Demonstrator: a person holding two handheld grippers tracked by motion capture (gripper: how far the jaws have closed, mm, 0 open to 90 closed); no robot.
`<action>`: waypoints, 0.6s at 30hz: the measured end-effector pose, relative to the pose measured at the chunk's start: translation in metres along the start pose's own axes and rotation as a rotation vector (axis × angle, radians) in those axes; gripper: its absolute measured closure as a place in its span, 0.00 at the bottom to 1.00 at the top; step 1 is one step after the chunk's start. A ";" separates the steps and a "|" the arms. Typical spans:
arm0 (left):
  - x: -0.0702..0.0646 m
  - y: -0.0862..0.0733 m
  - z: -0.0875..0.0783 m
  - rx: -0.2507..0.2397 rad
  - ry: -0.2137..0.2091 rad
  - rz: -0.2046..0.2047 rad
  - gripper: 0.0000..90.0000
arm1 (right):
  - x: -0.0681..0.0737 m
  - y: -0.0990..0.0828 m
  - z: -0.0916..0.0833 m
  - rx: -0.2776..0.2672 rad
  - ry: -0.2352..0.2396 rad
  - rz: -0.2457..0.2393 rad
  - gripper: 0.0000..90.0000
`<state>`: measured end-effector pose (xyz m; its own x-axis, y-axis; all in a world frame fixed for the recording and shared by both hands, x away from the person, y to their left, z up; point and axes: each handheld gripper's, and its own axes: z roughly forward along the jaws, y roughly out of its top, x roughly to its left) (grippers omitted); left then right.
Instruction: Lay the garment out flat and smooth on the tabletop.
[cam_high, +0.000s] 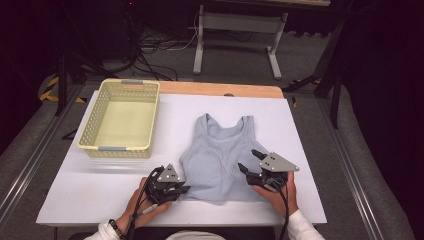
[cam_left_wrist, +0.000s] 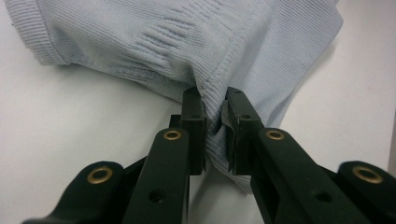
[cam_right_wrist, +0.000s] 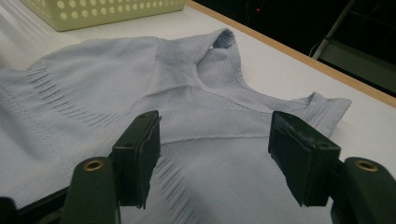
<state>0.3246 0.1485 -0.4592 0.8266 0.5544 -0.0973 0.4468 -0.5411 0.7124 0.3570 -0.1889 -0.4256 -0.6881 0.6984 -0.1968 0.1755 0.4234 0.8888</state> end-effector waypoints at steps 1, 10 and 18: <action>0.000 0.000 0.000 0.000 0.000 0.003 0.89 | 0.000 0.000 0.001 -0.003 0.000 0.002 0.37; -0.001 -0.002 0.000 -0.009 0.009 0.021 0.89 | -0.002 0.000 0.006 -0.005 0.002 0.014 0.34; -0.001 -0.003 0.000 -0.015 0.010 0.013 0.89 | -0.001 0.002 0.009 -0.005 0.002 0.001 0.33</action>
<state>0.3222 0.1491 -0.4613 0.8287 0.5538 -0.0807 0.4306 -0.5387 0.7242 0.3647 -0.1837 -0.4275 -0.6894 0.6977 -0.1947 0.1728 0.4194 0.8912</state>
